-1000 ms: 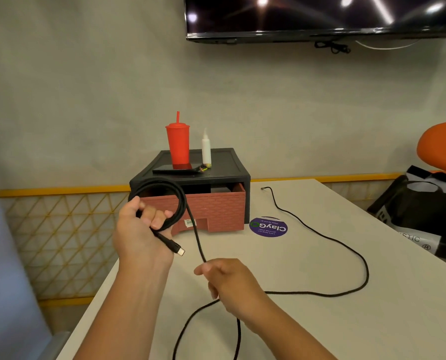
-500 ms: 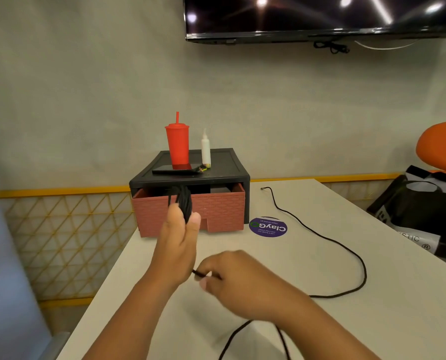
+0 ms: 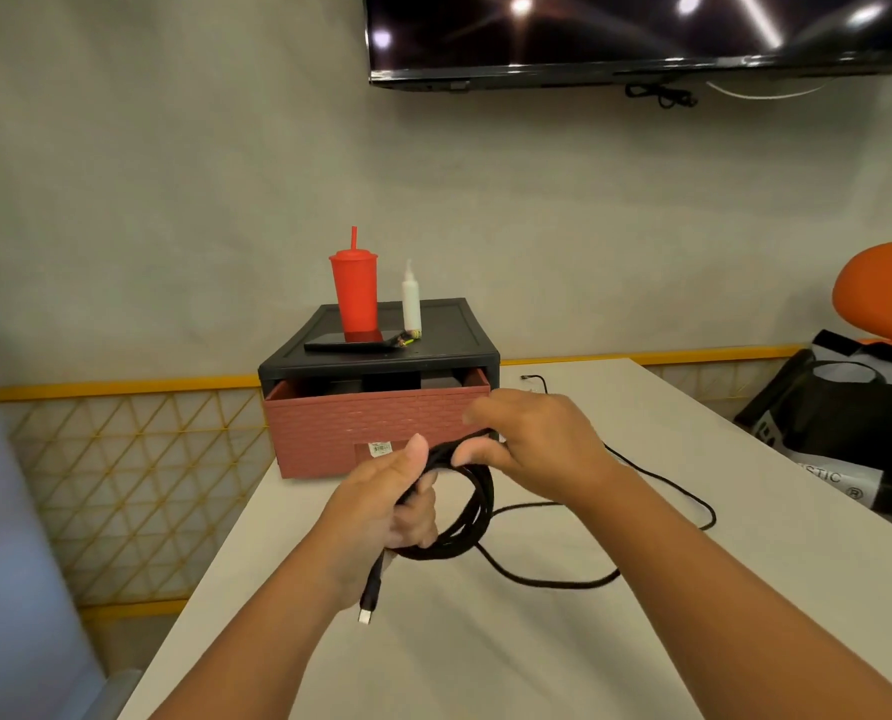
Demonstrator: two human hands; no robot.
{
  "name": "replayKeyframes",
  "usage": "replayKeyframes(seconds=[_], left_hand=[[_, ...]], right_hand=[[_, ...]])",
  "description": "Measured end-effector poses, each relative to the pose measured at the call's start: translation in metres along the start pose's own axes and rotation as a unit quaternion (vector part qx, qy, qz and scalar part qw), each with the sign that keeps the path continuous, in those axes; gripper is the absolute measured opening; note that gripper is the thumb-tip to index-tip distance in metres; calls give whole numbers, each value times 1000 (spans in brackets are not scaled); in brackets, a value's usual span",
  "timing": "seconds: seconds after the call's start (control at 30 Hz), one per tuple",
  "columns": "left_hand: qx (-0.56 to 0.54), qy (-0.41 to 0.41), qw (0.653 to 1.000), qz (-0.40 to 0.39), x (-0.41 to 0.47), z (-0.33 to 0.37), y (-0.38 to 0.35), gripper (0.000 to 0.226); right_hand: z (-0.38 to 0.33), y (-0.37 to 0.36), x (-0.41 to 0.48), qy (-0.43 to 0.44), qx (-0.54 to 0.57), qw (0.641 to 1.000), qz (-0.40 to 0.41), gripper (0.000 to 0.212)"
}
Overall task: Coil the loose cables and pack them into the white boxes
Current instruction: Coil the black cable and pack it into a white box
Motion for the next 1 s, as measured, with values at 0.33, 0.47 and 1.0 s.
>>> replayKeyframes(seconds=[0.33, 0.47, 1.0], left_hand=[[-118, 6, 992, 41, 6, 1, -2, 37], [-68, -6, 996, 64, 7, -2, -8, 29], [-97, -13, 989, 114, 0, 0, 10, 32]], right_hand=[[-29, -35, -8, -235, 267, 934, 27, 8], [-29, -43, -7, -294, 235, 924, 62, 16], [-1, -31, -21, -258, 390, 884, 6, 21]])
Point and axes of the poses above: each hand's wrist, its own x-axis towards the middle knuckle, its own y-axis out of the back of the hand, z = x × y, the point moved 1 cm from there along x, towards the middle knuckle, and after that the axes turned 12 degrees about y, right-handed, at the moved point
